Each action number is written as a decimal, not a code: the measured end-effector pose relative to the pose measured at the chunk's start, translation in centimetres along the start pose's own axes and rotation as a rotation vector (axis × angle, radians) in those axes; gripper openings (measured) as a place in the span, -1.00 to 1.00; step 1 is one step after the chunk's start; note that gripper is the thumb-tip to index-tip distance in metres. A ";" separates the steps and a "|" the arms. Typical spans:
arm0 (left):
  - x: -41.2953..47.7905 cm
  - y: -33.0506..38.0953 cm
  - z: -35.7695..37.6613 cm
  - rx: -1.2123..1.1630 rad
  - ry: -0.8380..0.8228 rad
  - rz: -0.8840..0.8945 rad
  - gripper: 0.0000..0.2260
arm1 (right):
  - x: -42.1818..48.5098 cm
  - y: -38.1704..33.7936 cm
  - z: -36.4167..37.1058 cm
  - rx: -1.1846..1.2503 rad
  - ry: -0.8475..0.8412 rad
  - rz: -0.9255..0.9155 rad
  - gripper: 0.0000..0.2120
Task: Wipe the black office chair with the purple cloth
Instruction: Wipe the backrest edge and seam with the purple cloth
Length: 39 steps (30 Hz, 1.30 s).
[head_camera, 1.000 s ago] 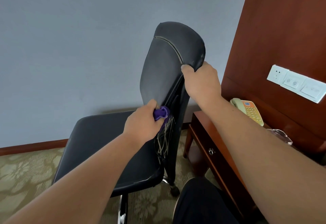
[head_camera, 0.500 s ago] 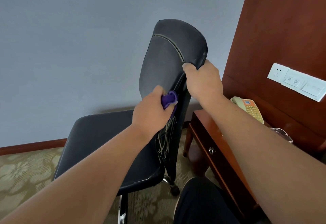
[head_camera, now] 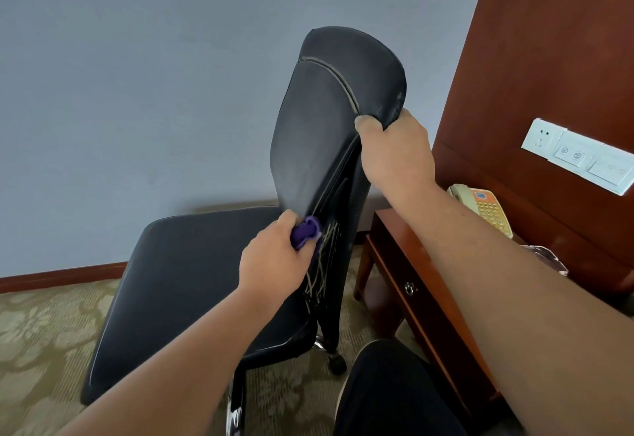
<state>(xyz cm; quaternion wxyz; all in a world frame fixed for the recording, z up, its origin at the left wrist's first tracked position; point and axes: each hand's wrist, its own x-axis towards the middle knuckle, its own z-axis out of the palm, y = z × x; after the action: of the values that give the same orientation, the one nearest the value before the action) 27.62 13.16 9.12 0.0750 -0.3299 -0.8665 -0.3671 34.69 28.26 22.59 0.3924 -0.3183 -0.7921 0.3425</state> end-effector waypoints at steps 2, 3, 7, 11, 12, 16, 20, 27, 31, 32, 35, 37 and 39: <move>0.8 1.2 -0.6 -0.008 0.036 0.045 -0.80 | 0.0 -0.1 0.0 -0.002 -0.001 0.000 -0.69; 1.1 1.6 -0.8 0.007 0.038 0.064 -0.82 | 0.0 -0.1 -0.1 -0.005 0.000 -0.001 -0.69; 0.7 1.1 -0.5 0.061 0.021 0.045 -0.79 | -0.2 -0.1 -0.1 -0.005 -0.007 0.004 -0.69; -0.2 0.0 0.3 0.087 -0.029 -0.042 -0.76 | -0.3 -0.2 0.0 -0.007 -0.005 0.006 -0.70; -0.4 -0.2 0.4 0.084 -0.038 -0.058 -0.76 | -0.3 -0.2 -0.1 -0.009 -0.004 0.006 -0.70; -0.7 1.0 -0.4 -0.065 -0.001 -0.052 -0.77 | -0.6 -0.4 0.0 -0.005 -0.002 -0.002 -0.71; 0.4 3.2 -1.2 -0.070 0.071 0.073 -0.87 | -1.2 -0.5 0.0 0.003 0.002 -0.020 -0.71; -1.2 -0.6 0.2 0.307 -0.097 0.234 -0.77 | -1.5 -0.8 -0.1 0.006 -0.018 -0.017 -0.73; -1.9 -0.7 0.6 0.234 -0.091 0.146 -0.88 | -1.6 -0.8 -0.2 0.000 -0.016 -0.016 -0.72; -1.7 -0.1 0.4 0.196 -0.058 0.138 -0.88 | -1.6 -0.8 -0.2 -0.001 -0.016 -0.019 -0.72; -0.5 1.7 -0.2 0.083 0.033 0.152 -0.83 | -1.6 -0.8 -0.1 0.004 -0.015 -0.019 -0.72; 0.1 2.4 -0.8 0.054 0.060 0.177 -0.88 | -1.6 -0.8 0.0 0.003 -0.012 -0.017 -0.72; 0.2 2.1 -0.7 0.048 0.066 0.198 -0.88 | -1.5 -0.7 0.0 0.001 -0.009 -0.017 -0.72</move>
<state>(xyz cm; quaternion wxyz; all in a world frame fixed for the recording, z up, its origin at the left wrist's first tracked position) 28.71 13.84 10.96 0.1472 -0.3995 -0.8353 -0.3478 35.27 26.69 22.57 0.3920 -0.3098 -0.7963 0.3411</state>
